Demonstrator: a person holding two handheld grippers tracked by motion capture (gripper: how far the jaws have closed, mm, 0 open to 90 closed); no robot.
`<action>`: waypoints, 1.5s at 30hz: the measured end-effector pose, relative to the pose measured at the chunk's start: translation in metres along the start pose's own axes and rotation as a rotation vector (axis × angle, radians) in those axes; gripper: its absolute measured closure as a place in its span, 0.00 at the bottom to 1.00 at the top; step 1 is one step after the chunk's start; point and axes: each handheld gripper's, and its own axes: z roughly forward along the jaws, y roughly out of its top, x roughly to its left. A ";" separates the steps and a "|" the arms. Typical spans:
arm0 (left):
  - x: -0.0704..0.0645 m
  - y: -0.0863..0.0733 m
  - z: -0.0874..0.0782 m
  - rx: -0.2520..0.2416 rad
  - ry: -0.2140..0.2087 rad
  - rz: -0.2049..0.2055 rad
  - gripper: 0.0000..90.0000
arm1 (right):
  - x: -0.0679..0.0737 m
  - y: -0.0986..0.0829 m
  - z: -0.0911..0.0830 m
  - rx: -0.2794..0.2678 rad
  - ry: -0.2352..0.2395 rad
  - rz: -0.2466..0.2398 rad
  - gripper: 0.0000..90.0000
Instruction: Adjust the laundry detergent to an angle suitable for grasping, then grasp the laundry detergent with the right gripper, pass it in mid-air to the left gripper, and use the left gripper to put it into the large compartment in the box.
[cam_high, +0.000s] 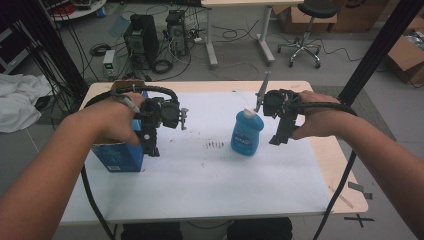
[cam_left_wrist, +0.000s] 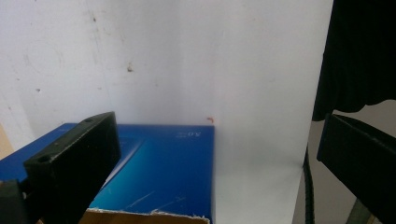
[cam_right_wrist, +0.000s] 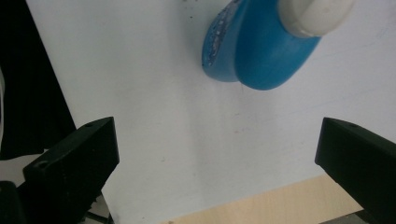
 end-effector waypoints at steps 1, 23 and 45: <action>0.000 0.000 0.000 -0.002 0.000 0.000 0.00 | 0.002 0.001 0.000 0.000 0.003 -0.006 0.00; 0.008 0.001 -0.007 0.002 0.004 -0.020 0.00 | -0.006 0.005 -0.002 -0.020 0.009 -0.045 0.00; 0.008 0.006 -0.005 0.010 0.004 0.011 0.00 | -0.007 0.009 -0.008 -0.032 -0.013 -0.037 0.00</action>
